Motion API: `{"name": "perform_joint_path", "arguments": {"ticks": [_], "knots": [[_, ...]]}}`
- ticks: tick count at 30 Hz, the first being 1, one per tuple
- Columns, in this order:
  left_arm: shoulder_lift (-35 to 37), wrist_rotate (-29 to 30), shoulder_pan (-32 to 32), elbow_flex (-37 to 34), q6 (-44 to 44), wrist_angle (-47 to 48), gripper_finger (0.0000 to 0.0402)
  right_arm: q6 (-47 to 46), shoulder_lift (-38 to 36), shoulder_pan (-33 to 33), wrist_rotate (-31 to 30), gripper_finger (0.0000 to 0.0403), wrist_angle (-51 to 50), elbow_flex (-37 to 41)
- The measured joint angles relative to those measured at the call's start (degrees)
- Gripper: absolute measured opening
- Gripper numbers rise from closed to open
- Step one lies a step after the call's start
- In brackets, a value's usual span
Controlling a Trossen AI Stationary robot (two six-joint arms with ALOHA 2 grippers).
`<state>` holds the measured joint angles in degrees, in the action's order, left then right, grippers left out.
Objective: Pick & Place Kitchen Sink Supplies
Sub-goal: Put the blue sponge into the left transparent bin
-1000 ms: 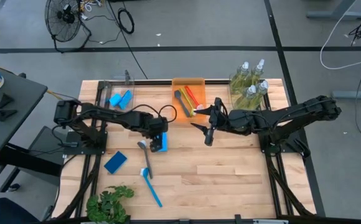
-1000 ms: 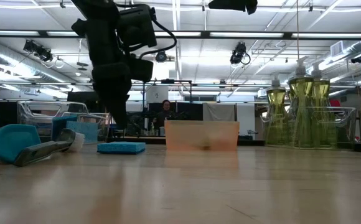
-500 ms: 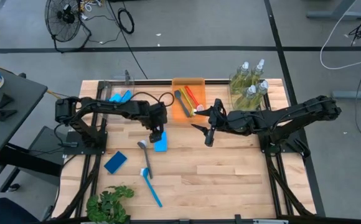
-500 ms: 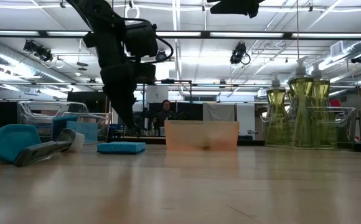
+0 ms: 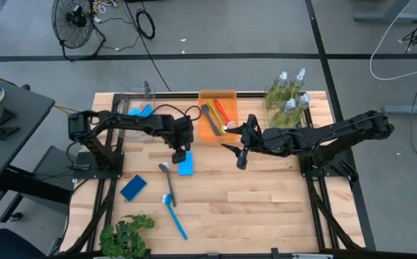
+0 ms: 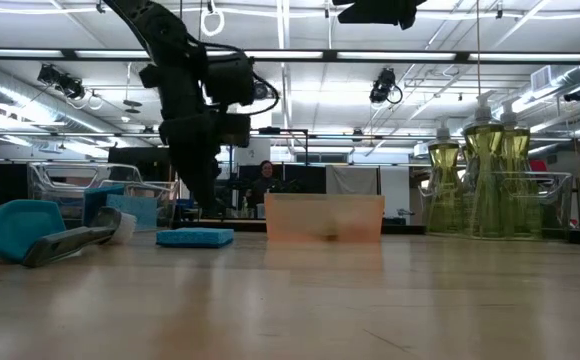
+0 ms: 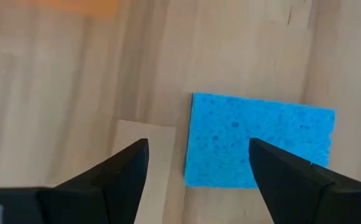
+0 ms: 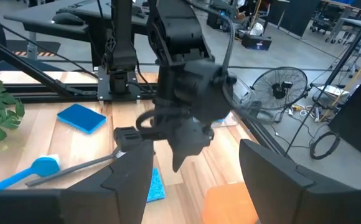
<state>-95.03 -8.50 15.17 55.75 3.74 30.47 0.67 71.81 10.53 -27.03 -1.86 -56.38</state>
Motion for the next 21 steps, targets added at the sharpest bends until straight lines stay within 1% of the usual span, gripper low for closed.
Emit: {"name": "perform_joint_path", "arguments": {"ticks": [3,10,21], "knots": [[-1.85,-0.37,-0.54,0.00,-0.30,0.14,0.0277,0.00,0.00,0.02,0.00,0.0240,-0.11,0.00],[-3.34,-1.29,-0.94,-0.02,-0.38,0.26,0.0271,0.11,0.00,0.02,0.02,0.0240,-0.88,0.00],[-3.73,-2.14,-0.93,-0.02,0.55,0.41,0.0186,1.29,0.00,-0.03,0.03,0.0240,-1.81,0.00]]}}
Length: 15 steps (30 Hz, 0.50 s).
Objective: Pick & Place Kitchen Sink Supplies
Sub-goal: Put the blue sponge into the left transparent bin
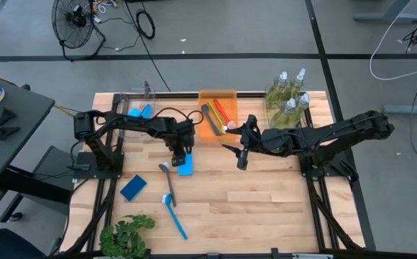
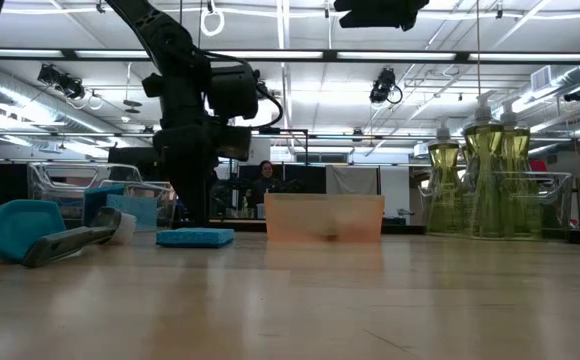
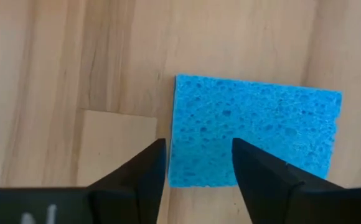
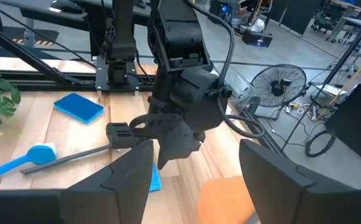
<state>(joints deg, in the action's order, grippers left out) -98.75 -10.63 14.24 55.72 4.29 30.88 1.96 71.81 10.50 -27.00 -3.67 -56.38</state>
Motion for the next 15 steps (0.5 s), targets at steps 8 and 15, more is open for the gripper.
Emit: {"name": "perform_joint_path", "arguments": {"ticks": [8,15], "knots": [[-2.51,-0.27,0.00,0.11,-0.59,-0.30,0.0174,0.01,0.00,-0.19,-0.02,0.0240,0.04,0.04],[-2.57,-0.32,0.07,0.11,-0.61,0.09,0.0129,0.02,0.02,-0.20,-0.05,0.0240,0.06,0.04]]}}
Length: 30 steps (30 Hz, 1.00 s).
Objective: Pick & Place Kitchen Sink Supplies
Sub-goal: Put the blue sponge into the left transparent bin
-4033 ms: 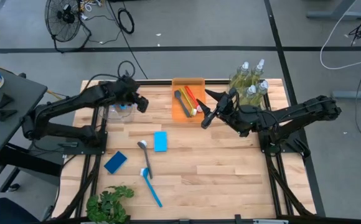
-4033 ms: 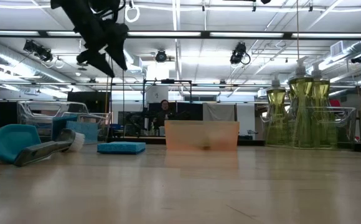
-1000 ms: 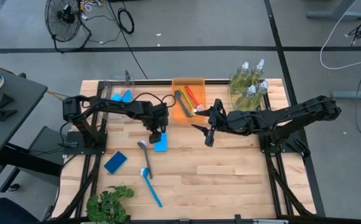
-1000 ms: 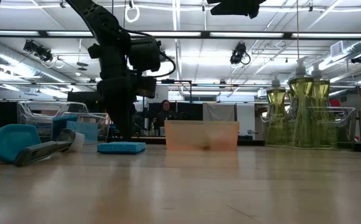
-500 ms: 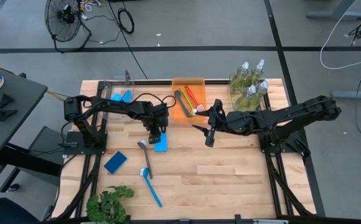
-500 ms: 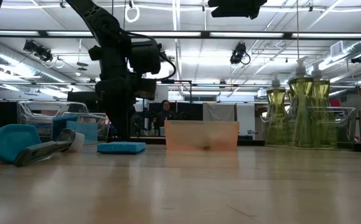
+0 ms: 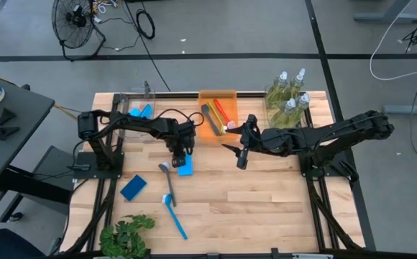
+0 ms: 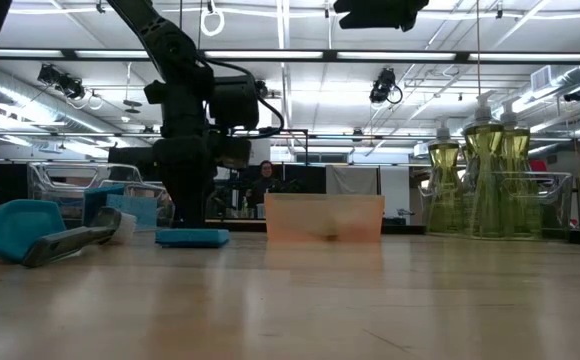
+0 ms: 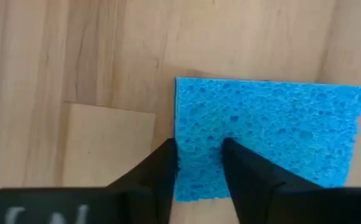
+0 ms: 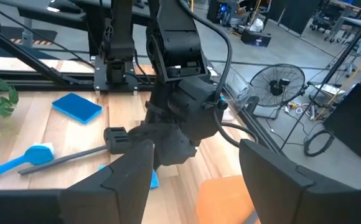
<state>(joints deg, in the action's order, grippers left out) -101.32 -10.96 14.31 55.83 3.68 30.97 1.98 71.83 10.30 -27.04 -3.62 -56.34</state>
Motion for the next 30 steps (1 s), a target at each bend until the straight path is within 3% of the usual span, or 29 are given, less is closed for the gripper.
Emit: {"name": "perform_joint_path", "arguments": {"ticks": [9,21,30], "knots": [[0.03,0.39,0.04,0.00,-1.51,0.47,0.0011,0.46,0.00,-0.17,-0.49,0.0240,0.02,0.00],[2.38,-0.64,0.02,2.24,-0.82,5.42,0.0002,0.48,0.00,-0.17,-0.51,0.0240,0.43,0.00],[2.47,4.33,0.21,14.78,3.50,14.20,0.0001,0.13,0.00,-1.16,-0.53,0.0240,1.93,0.00]]}}
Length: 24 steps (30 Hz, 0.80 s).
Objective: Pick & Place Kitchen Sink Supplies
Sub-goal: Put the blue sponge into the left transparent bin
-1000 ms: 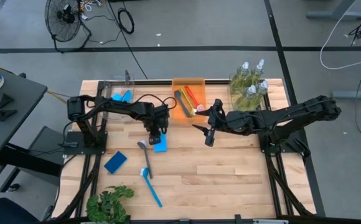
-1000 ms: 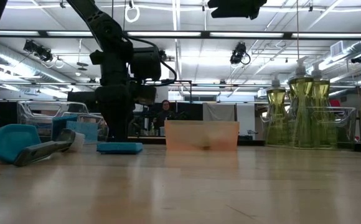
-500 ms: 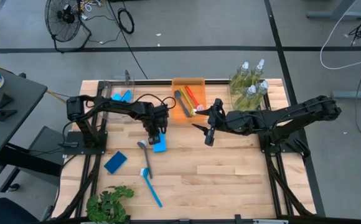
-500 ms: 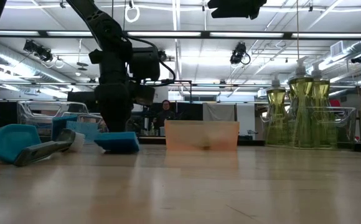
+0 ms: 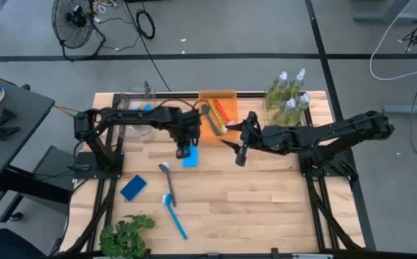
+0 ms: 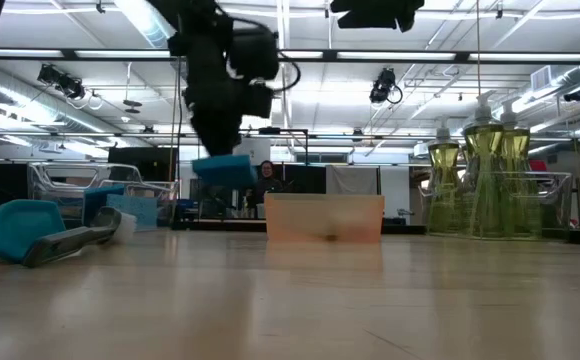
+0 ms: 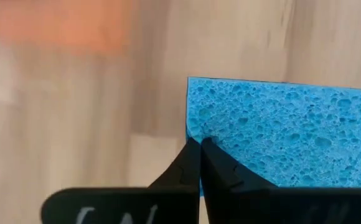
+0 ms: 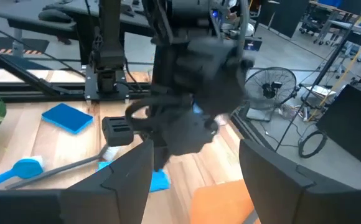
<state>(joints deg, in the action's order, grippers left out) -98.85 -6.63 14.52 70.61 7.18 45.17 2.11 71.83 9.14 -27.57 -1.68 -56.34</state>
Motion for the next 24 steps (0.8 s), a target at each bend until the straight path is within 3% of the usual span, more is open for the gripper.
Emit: {"name": "perform_joint_path", "arguments": {"ticks": [9,17,24], "knots": [[0.02,7.73,2.50,15.14,4.63,9.18,0.0001,-0.13,-0.02,-0.97,-0.02,0.0240,2.85,0.00],[0.07,10.80,6.39,23.32,7.48,12.64,0.0001,-0.23,-0.02,-0.97,-0.02,0.0240,2.88,0.00],[0.07,18.57,8.79,32.55,9.81,20.99,0.0001,-4.70,-0.02,-2.12,-0.02,0.0240,2.82,0.00]]}}
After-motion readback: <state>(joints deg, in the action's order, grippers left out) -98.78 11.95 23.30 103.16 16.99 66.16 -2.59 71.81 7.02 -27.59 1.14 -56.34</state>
